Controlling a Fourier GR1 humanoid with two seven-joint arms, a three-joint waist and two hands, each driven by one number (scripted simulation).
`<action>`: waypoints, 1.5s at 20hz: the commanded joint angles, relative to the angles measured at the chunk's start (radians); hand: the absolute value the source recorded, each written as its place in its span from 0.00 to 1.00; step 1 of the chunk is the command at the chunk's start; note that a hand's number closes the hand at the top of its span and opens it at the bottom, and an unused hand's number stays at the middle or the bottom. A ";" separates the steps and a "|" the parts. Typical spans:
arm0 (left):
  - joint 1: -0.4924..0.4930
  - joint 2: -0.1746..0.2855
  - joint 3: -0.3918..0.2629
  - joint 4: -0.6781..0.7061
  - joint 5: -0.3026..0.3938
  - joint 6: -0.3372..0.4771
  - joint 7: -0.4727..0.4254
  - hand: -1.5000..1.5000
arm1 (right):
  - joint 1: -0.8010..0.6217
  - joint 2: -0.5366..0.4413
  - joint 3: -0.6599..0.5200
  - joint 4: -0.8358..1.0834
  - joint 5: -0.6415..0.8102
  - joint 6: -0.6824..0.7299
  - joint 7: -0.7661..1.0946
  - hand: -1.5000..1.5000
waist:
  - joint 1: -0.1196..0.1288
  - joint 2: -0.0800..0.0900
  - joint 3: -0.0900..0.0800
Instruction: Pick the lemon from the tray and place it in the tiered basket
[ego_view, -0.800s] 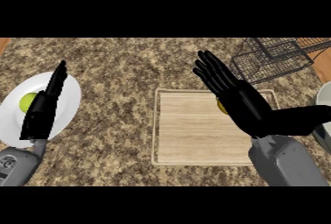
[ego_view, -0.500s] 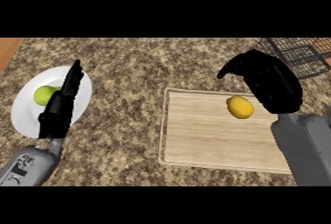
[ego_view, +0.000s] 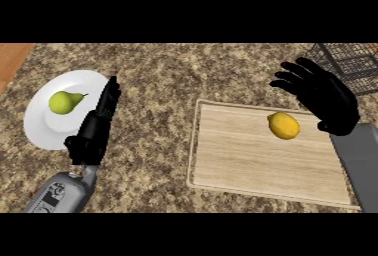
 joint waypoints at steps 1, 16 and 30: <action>0.020 -0.025 -0.007 0.008 0.000 0.012 -0.010 0.50 | -0.048 -0.110 -0.054 0.130 -0.175 0.282 0.076 0.00 | 0.004 -0.006 -0.001; 0.027 -0.029 -0.007 0.009 -0.007 0.011 0.001 0.50 | -0.299 -0.478 -0.227 -0.173 0.289 0.659 0.061 0.00 | -0.012 -0.027 -0.002; -0.030 -0.073 -0.011 0.035 -0.054 0.051 0.037 0.50 | -0.242 -0.264 -0.291 -0.465 0.716 0.741 -0.021 0.00 | -0.024 -0.020 -0.003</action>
